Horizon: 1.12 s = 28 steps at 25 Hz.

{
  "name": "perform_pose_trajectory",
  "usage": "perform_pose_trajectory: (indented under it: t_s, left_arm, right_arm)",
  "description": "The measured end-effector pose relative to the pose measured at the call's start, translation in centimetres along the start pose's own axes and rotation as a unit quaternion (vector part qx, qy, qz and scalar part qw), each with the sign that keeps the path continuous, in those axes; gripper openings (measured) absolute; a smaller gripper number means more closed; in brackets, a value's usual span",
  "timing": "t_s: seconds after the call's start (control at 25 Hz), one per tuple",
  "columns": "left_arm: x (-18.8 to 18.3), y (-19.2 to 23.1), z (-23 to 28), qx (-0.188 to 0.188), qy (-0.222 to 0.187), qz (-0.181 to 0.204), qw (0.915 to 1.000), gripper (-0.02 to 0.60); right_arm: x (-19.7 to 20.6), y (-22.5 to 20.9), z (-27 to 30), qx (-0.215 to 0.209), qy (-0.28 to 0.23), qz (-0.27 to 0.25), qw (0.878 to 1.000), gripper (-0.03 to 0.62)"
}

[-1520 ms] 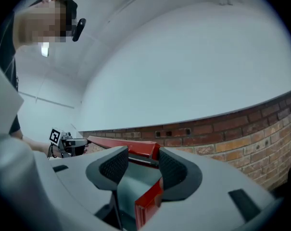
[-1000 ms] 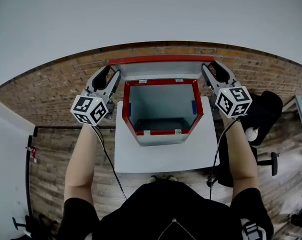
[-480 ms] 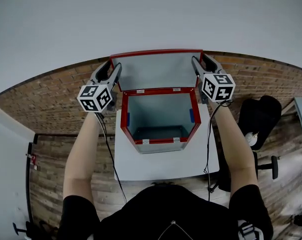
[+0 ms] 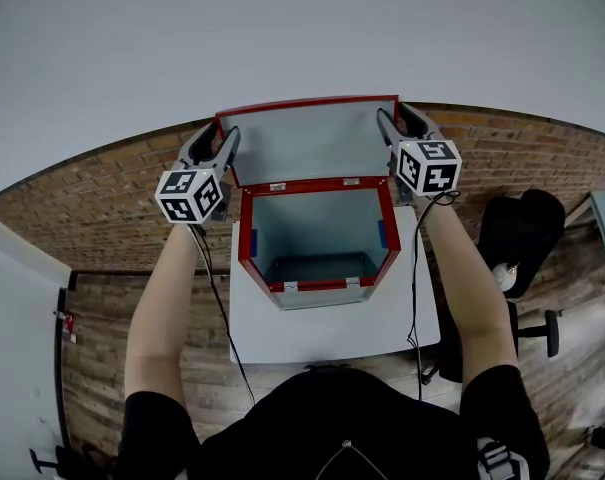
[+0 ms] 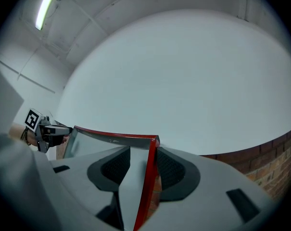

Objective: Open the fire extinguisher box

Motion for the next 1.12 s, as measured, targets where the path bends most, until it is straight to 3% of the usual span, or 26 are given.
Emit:
perform_pose_trajectory:
  t_s: [0.16,0.36,0.56,0.76,0.92,1.12]
  left_arm:
    - [0.1,-0.1,-0.5,0.001,0.005,0.006,1.0,0.239]
    - [-1.6,0.0,-3.9,-0.015,-0.018,0.003,0.9997,0.241]
    - [-4.0,-3.9,-9.4,-0.009,-0.044,0.051,0.9977,0.236]
    - [-4.5,-9.4,-14.6,0.004,-0.079,0.032,0.9964,0.089]
    - [-0.6,-13.6,-17.3,0.05,-0.07,-0.008,0.9962,0.048]
    - [7.1,-18.1,-20.0,0.093,-0.015,-0.065,0.9935,0.048]
  right_arm:
    - [0.0,-0.2,-0.9,-0.016,-0.01,0.007,1.0,0.184]
    - [-0.5,-1.8,-4.4,-0.005,-0.026,0.033,0.999,0.184]
    - [-3.2,0.8,-10.0,-0.052,-0.078,0.053,0.994,0.184]
    - [-4.5,7.6,-15.6,-0.128,-0.121,0.024,0.984,0.076]
    - [-2.2,12.0,-19.6,-0.161,-0.13,0.024,0.978,0.031]
    - [3.9,17.1,-23.4,-0.202,-0.094,0.041,0.974,0.018]
Point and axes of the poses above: the fingertips, and each gripper's own axes: z forward along the fingers, y to its left, x out of its underside, the point moved 2 cm from there along -z, backward along the fingers, and after that the axes turned 2 degrees about -z, right-handed, at the moved point
